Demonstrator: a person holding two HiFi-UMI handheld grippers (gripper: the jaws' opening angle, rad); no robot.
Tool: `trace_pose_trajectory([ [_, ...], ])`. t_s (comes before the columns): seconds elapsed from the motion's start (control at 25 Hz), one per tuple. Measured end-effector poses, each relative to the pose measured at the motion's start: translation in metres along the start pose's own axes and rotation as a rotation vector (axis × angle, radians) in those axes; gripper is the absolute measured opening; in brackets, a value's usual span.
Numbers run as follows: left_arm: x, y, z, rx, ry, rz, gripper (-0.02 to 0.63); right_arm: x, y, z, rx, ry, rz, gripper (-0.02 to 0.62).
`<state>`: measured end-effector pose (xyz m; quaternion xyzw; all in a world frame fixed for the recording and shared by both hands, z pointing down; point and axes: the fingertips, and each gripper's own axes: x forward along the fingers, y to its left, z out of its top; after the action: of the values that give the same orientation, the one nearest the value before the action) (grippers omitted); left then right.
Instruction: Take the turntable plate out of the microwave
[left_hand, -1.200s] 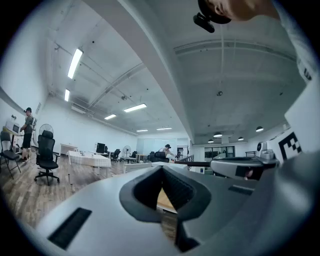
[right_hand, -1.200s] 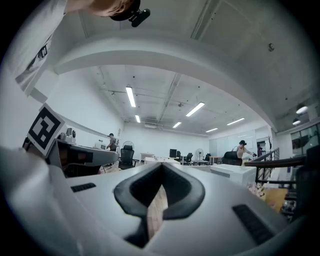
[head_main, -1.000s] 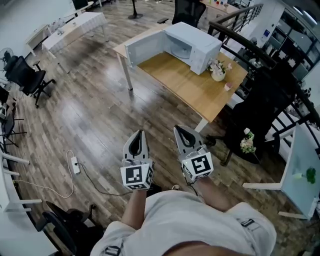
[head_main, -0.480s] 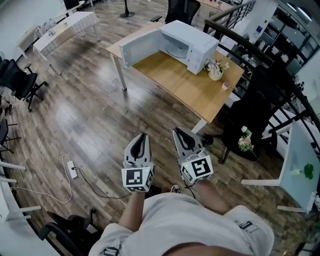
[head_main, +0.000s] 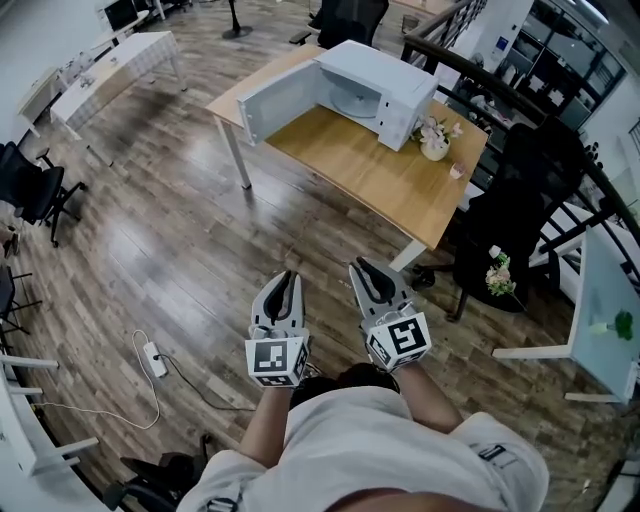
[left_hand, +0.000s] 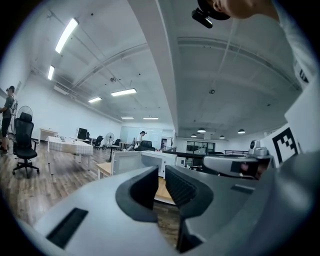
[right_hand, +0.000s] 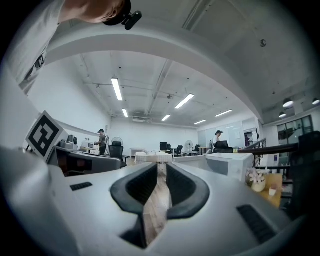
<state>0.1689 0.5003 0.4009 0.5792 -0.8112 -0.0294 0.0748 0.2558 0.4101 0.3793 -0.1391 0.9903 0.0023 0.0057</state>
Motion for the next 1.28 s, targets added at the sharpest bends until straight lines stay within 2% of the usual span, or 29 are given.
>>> trace_pose_trajectory([
  [0.28,0.031,0.020,-0.008,-0.022,0.038,-0.015,0.055,0.035,-0.016,-0.001,-0.006,0.017,-0.009,0.062],
  [0.48,0.078,0.043,-0.003,-0.009,0.039,-0.010,0.054,0.083,-0.041,-0.006,-0.001,0.004,0.006,0.064],
  [0.88,0.213,0.057,0.022,-0.002,0.030,-0.014,0.054,0.172,-0.141,-0.005,0.018,-0.008,0.016,0.069],
  [1.28,0.308,0.054,0.012,-0.030,0.083,-0.032,0.054,0.221,-0.218,-0.024,0.066,0.018,0.003,0.073],
])
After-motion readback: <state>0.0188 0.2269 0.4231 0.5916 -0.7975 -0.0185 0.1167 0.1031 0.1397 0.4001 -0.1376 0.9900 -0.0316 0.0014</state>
